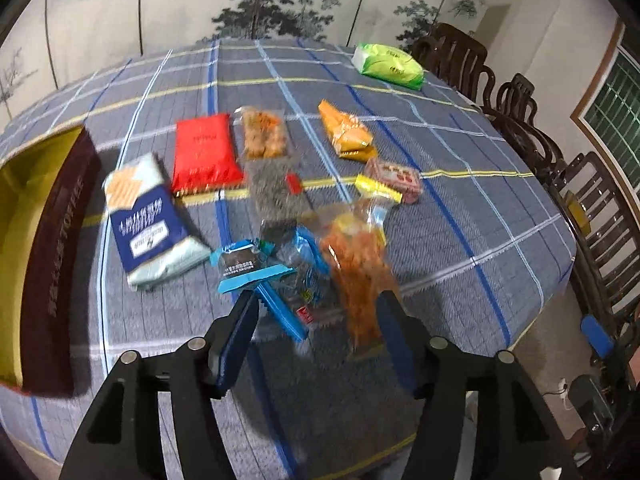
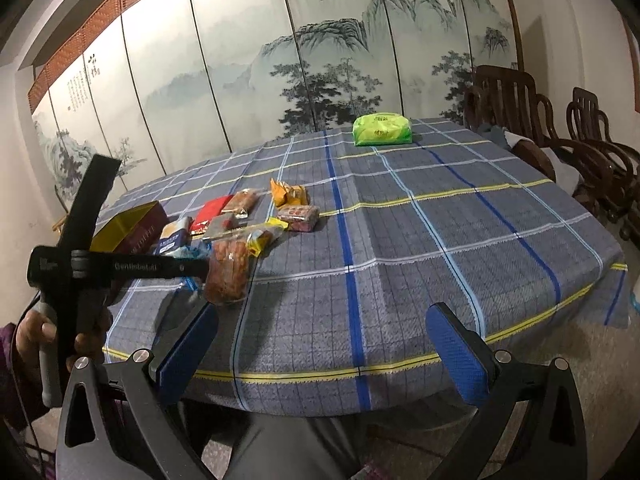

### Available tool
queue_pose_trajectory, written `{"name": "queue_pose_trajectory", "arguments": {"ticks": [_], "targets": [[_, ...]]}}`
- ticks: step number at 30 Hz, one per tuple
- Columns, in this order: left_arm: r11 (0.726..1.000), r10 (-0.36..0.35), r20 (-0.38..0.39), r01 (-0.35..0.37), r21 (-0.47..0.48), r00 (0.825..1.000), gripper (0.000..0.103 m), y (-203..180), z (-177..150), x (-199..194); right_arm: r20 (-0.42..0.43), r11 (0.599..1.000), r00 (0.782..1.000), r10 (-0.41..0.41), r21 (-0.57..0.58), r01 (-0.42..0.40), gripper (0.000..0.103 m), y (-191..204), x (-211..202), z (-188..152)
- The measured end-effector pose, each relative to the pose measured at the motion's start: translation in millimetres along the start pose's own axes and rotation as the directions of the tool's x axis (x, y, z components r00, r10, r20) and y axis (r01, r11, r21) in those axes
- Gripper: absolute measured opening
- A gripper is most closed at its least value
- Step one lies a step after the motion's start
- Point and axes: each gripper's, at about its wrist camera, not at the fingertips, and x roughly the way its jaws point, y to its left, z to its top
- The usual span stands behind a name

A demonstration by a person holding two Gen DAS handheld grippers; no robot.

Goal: Organize snacks
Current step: 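Reach the left gripper toward the blue candy packets near the peanut bag, then grasp a blue candy packet with the left gripper and lift it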

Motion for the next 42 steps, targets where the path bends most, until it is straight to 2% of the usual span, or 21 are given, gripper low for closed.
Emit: {"name": "queue_pose_trajectory", "arguments": {"ticks": [6,8,11,16,19,20,21,22,23,24,30,38,42], "targets": [[1.000,-0.007,-0.026,0.007,0.022,1.000,0.057,3,5,10,-0.012,1.000,1.000,-0.007,0.005,0.007,0.103,-3,3,-3],[0.999,-0.034,-0.024,0.035,0.009,0.999,0.040,7,6,12,-0.016,1.000,1.000,-0.008,0.009,0.009,0.103,-4,4,-3],[0.997,-0.078,-0.034,0.077,-0.032,0.996,0.033,15,6,16,-0.030,1.000,1.000,-0.009,0.019,0.009,0.103,-6,8,-4],[0.996,-0.074,-0.020,0.073,-0.055,0.997,0.035,15,6,17,-0.048,0.999,0.999,-0.003,0.037,0.004,0.103,-12,10,-6],[0.995,-0.087,-0.046,0.085,-0.045,0.995,0.034,13,6,23,-0.049,0.999,0.999,-0.005,0.036,0.006,0.103,-12,10,-6],[0.995,-0.092,-0.052,0.090,-0.041,0.994,0.030,12,5,25,-0.051,0.999,0.999,-0.003,0.036,0.005,0.103,-12,10,-7],[0.994,-0.102,-0.059,0.100,-0.033,0.993,0.019,11,5,27,-0.053,0.999,0.999,-0.002,0.036,0.004,0.103,-12,10,-7],[0.993,-0.121,-0.059,0.120,-0.022,0.991,0.018,10,4,27,-0.056,0.999,0.998,-0.003,0.034,0.005,0.103,-12,11,-7],[0.994,-0.110,-0.046,0.109,-0.011,0.993,0.014,8,4,26,-0.059,0.999,0.998,-0.003,0.032,0.005,0.103,-12,11,-8],[0.995,-0.100,-0.040,0.100,-0.002,0.994,0.001,7,3,25,-0.061,1.000,0.998,-0.003,0.031,0.005,0.103,-13,11,-8],[0.999,-0.044,0.006,0.043,0.023,0.999,0.000,5,-8,6,-0.066,1.000,0.998,-0.009,0.026,0.011,0.103,-12,11,-8],[0.998,-0.057,0.012,0.057,-0.022,0.998,0.000,23,-45,-32,-0.077,1.000,0.997,-0.001,0.015,0.002,0.103,-7,14,-8],[0.998,-0.051,-0.013,0.051,-0.043,0.999,0.000,30,-65,-41,-0.084,1.000,0.997,0.002,0.009,-0.001,0.103,-4,13,-8]]}}
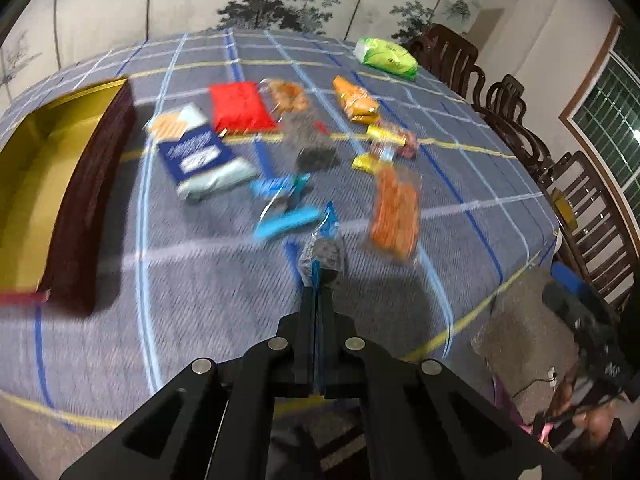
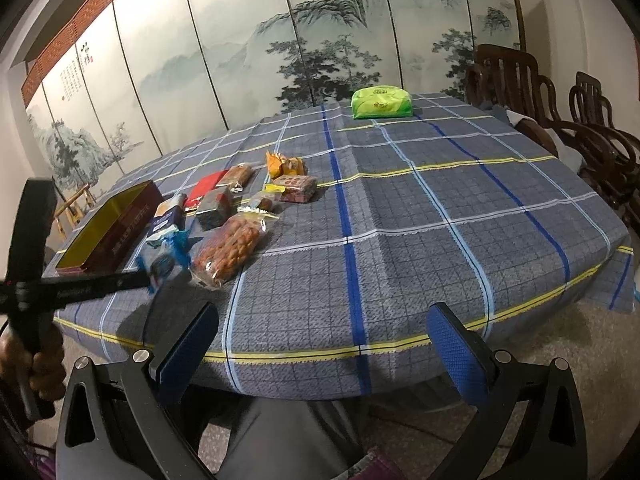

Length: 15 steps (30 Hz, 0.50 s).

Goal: Organize snacks
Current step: 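Grasp a blue candy packet with the left gripper and lift it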

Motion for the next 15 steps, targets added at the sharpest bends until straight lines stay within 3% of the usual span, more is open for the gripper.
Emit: {"name": "queue_pose_trajectory", "arguments": {"ticks": [8,10,12,15], "targets": [[0.999,0.037,-0.015,-0.036,0.033,0.999,0.002,3,-23,-3,-0.018,1.000,1.000,0.011,-0.007,-0.011,0.103,5,3,-1],[0.997,0.058,-0.011,-0.057,0.055,0.998,0.008,0,-25,-4,-0.020,1.000,1.000,0.012,-0.015,-0.012,0.103,7,3,-1],[0.994,0.083,0.000,-0.083,0.075,0.997,0.023,-3,-23,-6,-0.018,1.000,1.000,0.011,-0.020,-0.011,0.103,8,3,-1],[0.983,0.140,0.051,-0.145,0.113,0.989,0.032,-8,-16,-14,-0.022,1.000,1.000,0.014,-0.020,-0.014,0.103,9,4,-1]]}}
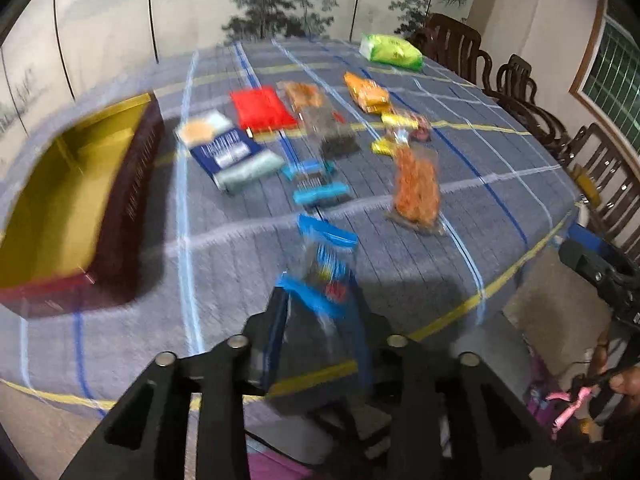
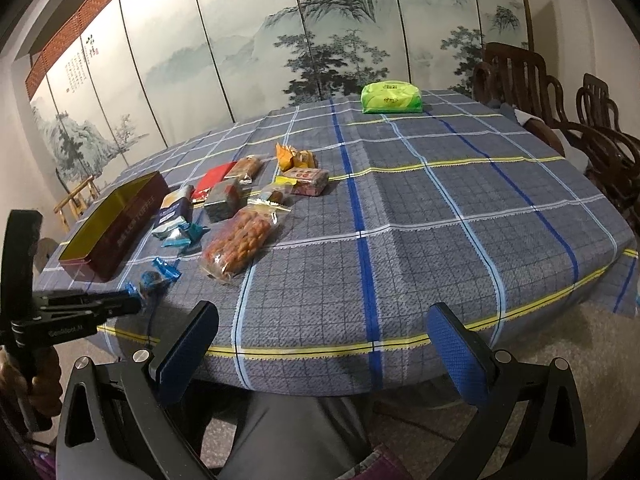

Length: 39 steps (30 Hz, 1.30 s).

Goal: Organize snacks
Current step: 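Grasp a blue candy packet with the left gripper and lift it, then carry the blue candy packet into the tin box and open the left gripper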

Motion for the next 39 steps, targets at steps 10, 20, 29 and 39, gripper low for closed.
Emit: {"name": "queue_pose_trajectory", "arguments": {"ticks": [10,20,29,39], "targets": [[0.986,0.052,-0.092,-0.037,0.166,0.994,0.027,-20,22,35,-0.011,1.000,1.000,0.000,0.000,0.000,0.103,0,1,-1],[1.000,0.002,-0.023,-0.002,0.023,1.000,0.020,-2,21,1,-0.011,1.000,1.000,-0.003,-0.013,0.002,0.103,2,3,0],[0.998,-0.010,0.038,0.012,-0.062,0.999,0.021,5,28,-39,-0.037,0.996,0.998,0.053,-0.071,-0.056,0.103,26,10,18],[0.995,0.072,0.094,-0.065,-0.075,0.993,0.021,17,33,-57,-0.135,0.994,0.986,0.098,-0.035,-0.103,0.103,56,46,48]]}}
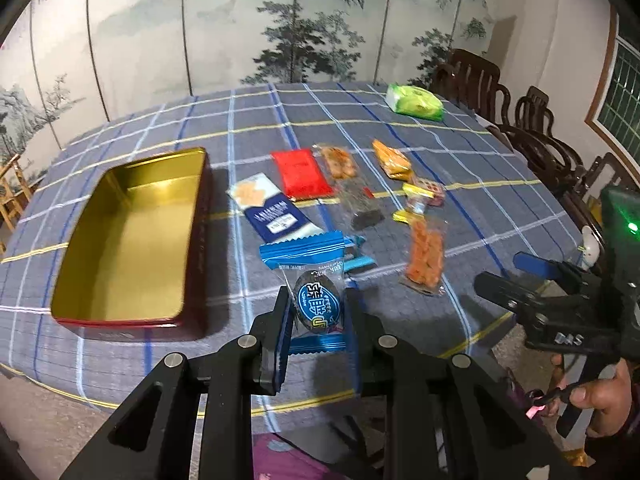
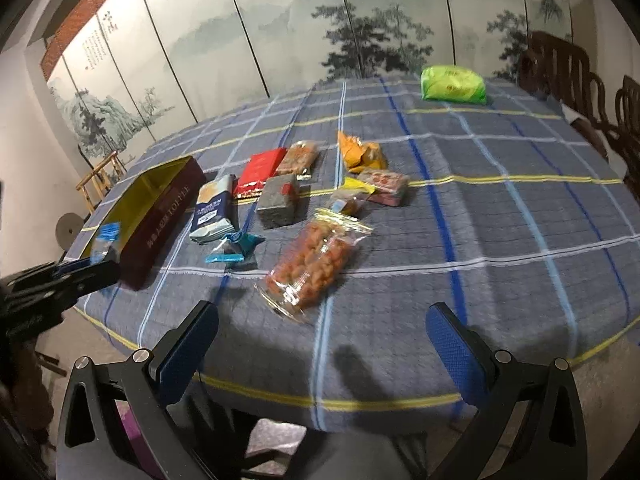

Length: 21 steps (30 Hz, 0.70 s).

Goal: Organize snacks
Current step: 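Carry the blue candy packet into the tin box and open the left gripper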

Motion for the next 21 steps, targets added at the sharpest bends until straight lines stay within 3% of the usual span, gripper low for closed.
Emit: {"name": "queue_pose_trajectory", "arguments": {"ticks": [7,12,21], "targets": [[0.999,0.045,0.024,-0.044,-0.032,0.999,0.021,19,5,-3,-0.115,0.985,0.993,0.028,0.171,-0.008,0.103,-11,39,14],[0.996,0.078,0.032,-0.076,-0.048,0.996,0.021,31,6,-4,-0.149,0.963,0.988,0.025,0.268,0.016,0.103,-18,54,19],[0.992,0.113,0.036,-0.110,-0.069,0.993,0.021,53,8,-4,-0.163,0.977,0.985,-0.061,0.191,0.092,0.103,4,69,31]]}}
